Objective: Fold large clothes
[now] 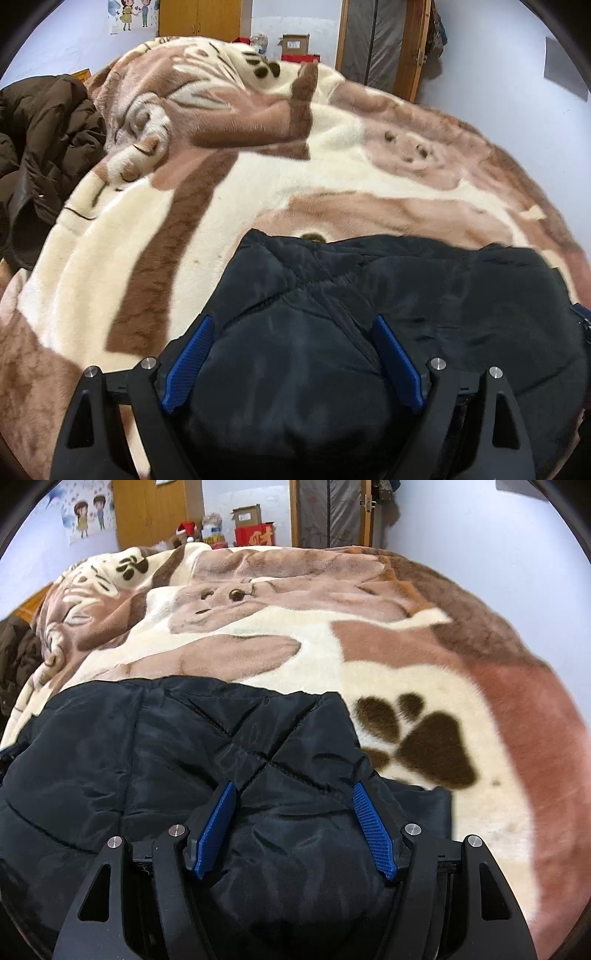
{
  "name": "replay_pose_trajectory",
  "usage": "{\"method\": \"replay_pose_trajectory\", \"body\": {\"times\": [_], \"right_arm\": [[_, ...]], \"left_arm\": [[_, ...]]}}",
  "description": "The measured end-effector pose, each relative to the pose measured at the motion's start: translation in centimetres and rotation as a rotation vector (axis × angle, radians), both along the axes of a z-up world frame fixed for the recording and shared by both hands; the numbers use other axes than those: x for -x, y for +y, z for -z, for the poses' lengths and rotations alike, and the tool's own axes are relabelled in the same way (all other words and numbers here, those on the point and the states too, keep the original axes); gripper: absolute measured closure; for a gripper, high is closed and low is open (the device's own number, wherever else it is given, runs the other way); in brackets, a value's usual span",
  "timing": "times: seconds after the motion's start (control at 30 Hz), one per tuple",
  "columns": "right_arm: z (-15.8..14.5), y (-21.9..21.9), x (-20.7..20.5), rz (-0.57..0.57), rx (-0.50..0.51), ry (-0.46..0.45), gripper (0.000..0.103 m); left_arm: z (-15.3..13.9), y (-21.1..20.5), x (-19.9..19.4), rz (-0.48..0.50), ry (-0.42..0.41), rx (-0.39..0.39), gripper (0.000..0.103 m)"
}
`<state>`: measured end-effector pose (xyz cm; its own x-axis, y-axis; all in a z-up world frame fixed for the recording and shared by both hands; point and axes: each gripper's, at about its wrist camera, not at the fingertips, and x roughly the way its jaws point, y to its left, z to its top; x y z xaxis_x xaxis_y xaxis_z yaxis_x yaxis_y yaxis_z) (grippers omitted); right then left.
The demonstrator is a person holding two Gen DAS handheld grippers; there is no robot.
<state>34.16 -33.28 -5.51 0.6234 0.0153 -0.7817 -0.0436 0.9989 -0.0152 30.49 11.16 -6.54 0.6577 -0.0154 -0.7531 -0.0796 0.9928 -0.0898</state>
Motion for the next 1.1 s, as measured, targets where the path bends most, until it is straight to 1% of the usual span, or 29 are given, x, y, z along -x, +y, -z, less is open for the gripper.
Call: {"method": "replay_pose_trajectory", "body": {"times": [0.07, 0.17, 0.23, 0.27, 0.3, 0.37, 0.43, 0.53, 0.6, 0.63, 0.7, 0.8, 0.9, 0.97, 1.03, 1.1], "right_arm": [[-2.2, -0.2, 2.1, -0.01, -0.03, -0.031, 0.037], [-3.3, -0.5, 5.0, -0.018, -0.036, -0.042, 0.037], [-2.9, -0.8, 7.4, -0.017, -0.044, -0.022, 0.037], [-2.4, -0.8, 7.8, -0.015, -0.043, -0.009, 0.037], [-1.2, -1.0, 8.2, -0.006, -0.029, 0.031, 0.037], [0.5, -1.4, 8.0, 0.009, -0.016, 0.089, 0.037], [0.8, -1.4, 7.6, 0.012, -0.02, 0.103, 0.037], [0.5, -0.8, 7.2, 0.007, 0.024, 0.12, 0.037], [0.4, -0.7, 7.3, 0.012, 0.025, 0.123, 0.037], [0.1, -0.7, 7.5, 0.02, 0.023, 0.12, 0.037], [-0.7, -0.5, 8.1, 0.025, 0.025, 0.096, 0.037], [-1.8, -0.2, 8.5, 0.015, 0.016, 0.061, 0.037], [-2.6, 0.2, 8.3, 0.003, 0.011, 0.03, 0.037], [-2.8, 0.6, 7.7, -0.006, 0.009, 0.021, 0.037], [-2.4, 0.8, 7.1, -0.009, 0.018, 0.026, 0.037], [-1.7, 0.7, 6.6, -0.012, 0.015, 0.035, 0.038]], "left_arm": [[-1.7, 0.0, 1.8, 0.012, -0.03, 0.003, 0.015], [-3.5, -0.4, 5.1, 0.038, -0.07, 0.004, 0.015], [-3.4, -0.9, 7.0, 0.062, -0.074, 0.007, 0.015], [-2.9, -1.2, 7.4, 0.069, -0.062, -0.004, 0.015], [-2.0, -1.5, 7.5, 0.075, -0.033, -0.017, 0.015], [0.2, -1.5, 7.1, 0.076, 0.047, -0.007, 0.015], [1.5, -1.3, 6.9, 0.063, 0.063, 0.013, 0.014], [1.2, -1.6, 6.7, 0.047, 0.068, 0.002, 0.015], [0.8, -1.9, 6.8, 0.041, 0.079, -0.006, 0.016], [0.3, -1.9, 6.9, 0.039, 0.078, 0.002, 0.017], [-0.8, -2.4, 7.3, 0.051, 0.055, 0.014, 0.017], [-2.4, -4.2, 7.4, 0.088, 0.013, 0.008, 0.017], [-3.5, -6.6, 6.5, 0.137, -0.02, 0.01, 0.017], [-3.2, -8.2, 5.5, 0.165, -0.013, 0.007, 0.017], [-2.0, -9.6, 4.3, 0.187, 0.02, 0.005, 0.017], [-0.6, -10.3, 3.3, 0.183, 0.048, 0.004, 0.015]]}}
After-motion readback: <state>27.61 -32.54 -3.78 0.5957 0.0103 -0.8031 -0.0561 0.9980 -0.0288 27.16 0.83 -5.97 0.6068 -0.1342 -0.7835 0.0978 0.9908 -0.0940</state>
